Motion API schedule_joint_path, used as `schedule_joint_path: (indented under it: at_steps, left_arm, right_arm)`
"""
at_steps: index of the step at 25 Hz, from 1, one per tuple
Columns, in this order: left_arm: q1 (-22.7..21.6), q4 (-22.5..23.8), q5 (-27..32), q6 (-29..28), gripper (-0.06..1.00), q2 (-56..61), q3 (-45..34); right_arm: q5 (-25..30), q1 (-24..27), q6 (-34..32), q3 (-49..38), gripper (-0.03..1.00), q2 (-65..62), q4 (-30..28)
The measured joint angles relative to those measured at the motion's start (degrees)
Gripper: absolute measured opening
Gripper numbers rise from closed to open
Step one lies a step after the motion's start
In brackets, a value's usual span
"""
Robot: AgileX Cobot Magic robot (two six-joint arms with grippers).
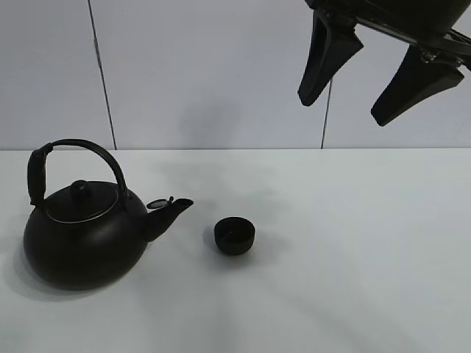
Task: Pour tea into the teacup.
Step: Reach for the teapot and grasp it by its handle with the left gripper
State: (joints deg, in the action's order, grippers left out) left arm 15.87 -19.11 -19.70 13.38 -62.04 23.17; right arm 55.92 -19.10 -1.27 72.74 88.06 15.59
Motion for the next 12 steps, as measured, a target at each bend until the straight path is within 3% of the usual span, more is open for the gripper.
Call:
schedule_joint_path:
  at_steps: [2, 4, 6, 12]
  left_arm:
    - [0.0, 11.87, -7.66, -5.75, 0.46, -0.18, -3.37]
    - [0.0, 18.76, -15.39, -8.89, 0.46, -1.57, -6.35]
    - [0.0, 21.5, -21.42, -9.68, 0.46, -4.69, -8.4]
    - [0.0, 22.4, -28.6, -9.9, 0.46, -15.16, -9.0]
  right_arm:
    - [-0.12, 0.0, 0.0, 0.0, 0.57, 0.0, 0.0]
    - [-0.18, 0.0, 0.0, 0.0, 0.57, 0.0, 0.0]
    - [-0.18, 0.0, 0.0, 0.0, 0.57, 0.0, 0.0]
    - [-0.08, 0.0, 0.0, 0.0, 0.57, 0.0, 0.0]
